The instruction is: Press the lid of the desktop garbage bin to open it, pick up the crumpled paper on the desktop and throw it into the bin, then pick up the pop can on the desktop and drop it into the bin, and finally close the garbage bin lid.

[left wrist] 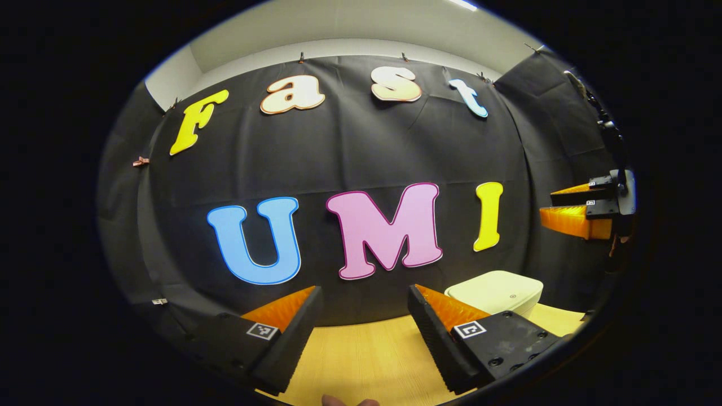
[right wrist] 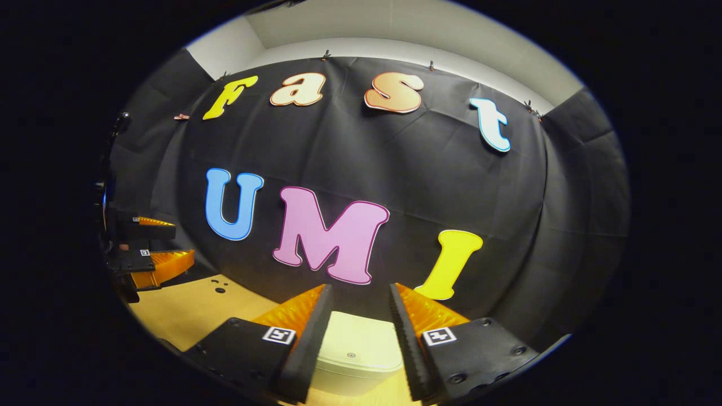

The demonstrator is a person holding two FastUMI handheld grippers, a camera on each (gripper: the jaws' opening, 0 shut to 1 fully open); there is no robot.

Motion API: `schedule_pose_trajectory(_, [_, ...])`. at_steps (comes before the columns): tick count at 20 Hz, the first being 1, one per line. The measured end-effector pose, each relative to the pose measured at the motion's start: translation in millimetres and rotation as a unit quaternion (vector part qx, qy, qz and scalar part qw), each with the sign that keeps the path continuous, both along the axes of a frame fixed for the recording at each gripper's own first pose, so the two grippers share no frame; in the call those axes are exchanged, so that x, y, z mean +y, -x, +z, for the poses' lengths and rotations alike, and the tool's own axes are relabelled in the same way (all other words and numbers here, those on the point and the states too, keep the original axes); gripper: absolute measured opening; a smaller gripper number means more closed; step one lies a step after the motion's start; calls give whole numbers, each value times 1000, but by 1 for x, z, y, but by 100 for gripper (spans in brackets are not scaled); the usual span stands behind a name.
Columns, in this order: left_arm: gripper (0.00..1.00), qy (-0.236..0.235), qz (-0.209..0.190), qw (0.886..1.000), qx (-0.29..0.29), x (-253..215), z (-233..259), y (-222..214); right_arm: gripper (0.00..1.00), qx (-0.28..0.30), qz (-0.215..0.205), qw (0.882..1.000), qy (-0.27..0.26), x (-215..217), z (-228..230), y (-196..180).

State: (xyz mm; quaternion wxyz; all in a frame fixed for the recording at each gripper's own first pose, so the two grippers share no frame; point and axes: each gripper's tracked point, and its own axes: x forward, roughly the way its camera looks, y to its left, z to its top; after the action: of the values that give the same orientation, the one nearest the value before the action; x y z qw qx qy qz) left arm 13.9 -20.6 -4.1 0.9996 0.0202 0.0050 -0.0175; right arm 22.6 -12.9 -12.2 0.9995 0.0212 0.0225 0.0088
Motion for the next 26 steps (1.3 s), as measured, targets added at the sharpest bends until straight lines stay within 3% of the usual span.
schedule_pose_trajectory(1, [97, 0, 1, 1000, 0, 1, 1, 0, 64, 6, 1, 1000, 0, 1, -3, -1])
schedule_pose_trajectory(4, [97, 4, 2, 1000, 1, 1, -3, 2, 11, 1, 9, 1000, -3, 0, 2, -1])
schedule_pose_trajectory(6, [97, 6, 4, 1000, 1, 3, -3, 3, 5, 4, 20, 1000, -13, -4, 5, -5])
schedule_pose_trajectory(11, [97, 8, 6, 1000, 1, 5, -6, 4, 5, 93, 52, 992, -59, -14, -10, -29])
schedule_pose_trajectory(14, [97, 15, 4, 1000, 2, 4, -9, 5, 5, 184, 88, 977, -58, -14, -41, -43])
schedule_pose_trajectory(17, [97, 17, 1, 1000, 0, 2, -9, 6, 5, 283, 155, 940, -111, 5, -71, -44])
schedule_pose_trajectory(19, [97, 16, -2, 1000, -3, -1, -8, 7, 5, 333, 180, 919, -114, 3, -85, -47])
schedule_pose_trajectory(26, [97, 16, -7, 1000, 0, -6, -12, 13, 5, 459, 241, 854, -45, 14, -145, -45])
